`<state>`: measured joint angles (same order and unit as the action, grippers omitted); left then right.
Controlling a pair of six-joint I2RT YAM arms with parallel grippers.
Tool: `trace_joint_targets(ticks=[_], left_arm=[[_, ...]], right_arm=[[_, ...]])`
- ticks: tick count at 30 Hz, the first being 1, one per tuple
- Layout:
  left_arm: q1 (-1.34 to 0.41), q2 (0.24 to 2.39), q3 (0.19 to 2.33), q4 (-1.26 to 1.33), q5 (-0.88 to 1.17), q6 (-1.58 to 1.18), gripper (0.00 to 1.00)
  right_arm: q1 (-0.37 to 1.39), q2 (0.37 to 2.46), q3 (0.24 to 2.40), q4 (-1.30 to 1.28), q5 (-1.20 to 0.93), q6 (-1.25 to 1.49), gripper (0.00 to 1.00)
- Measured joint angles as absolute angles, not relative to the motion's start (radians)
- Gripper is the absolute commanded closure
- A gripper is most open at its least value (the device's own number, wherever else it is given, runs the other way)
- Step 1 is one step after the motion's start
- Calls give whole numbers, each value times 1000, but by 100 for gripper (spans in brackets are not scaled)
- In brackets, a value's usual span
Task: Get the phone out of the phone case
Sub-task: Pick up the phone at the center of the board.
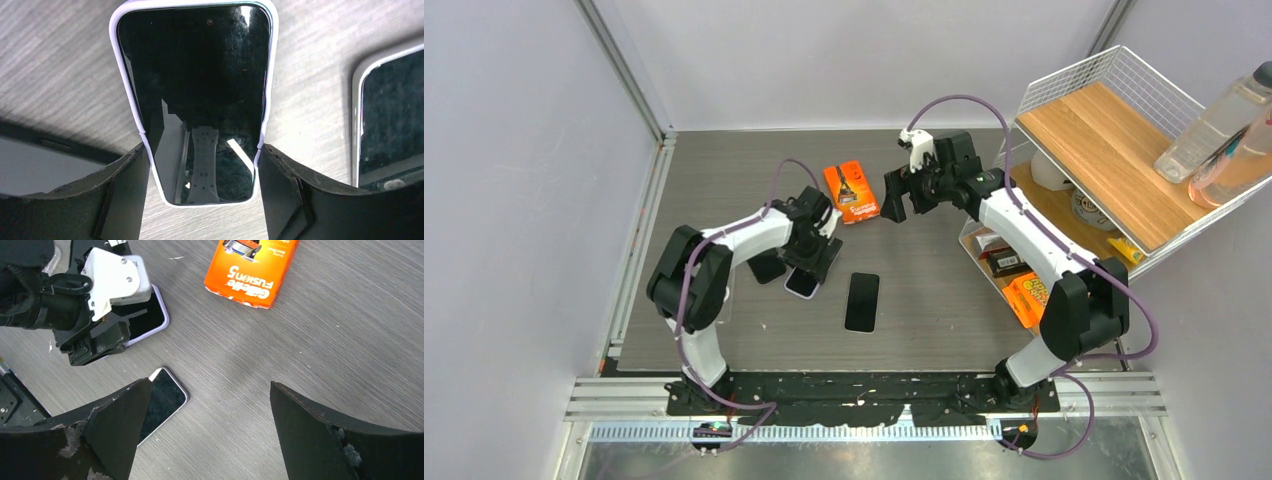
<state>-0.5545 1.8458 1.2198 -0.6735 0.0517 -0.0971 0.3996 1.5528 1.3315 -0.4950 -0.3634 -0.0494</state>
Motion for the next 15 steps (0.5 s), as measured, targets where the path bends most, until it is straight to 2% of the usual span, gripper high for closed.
trace_joint_targets(ticks=[6, 11, 15], left_arm=[[-556, 1732, 1127, -642, 84, -40, 100], [-556, 1656, 1074, -609, 115, -6, 100], [-559, 1605, 1037, -596, 128, 10, 100]], right_arm=[[395, 1629, 1350, -489, -455, -38, 4], [396, 1740, 1364, -474, -558, 3, 0], [400, 1815, 1364, -454, -659, 46, 2]])
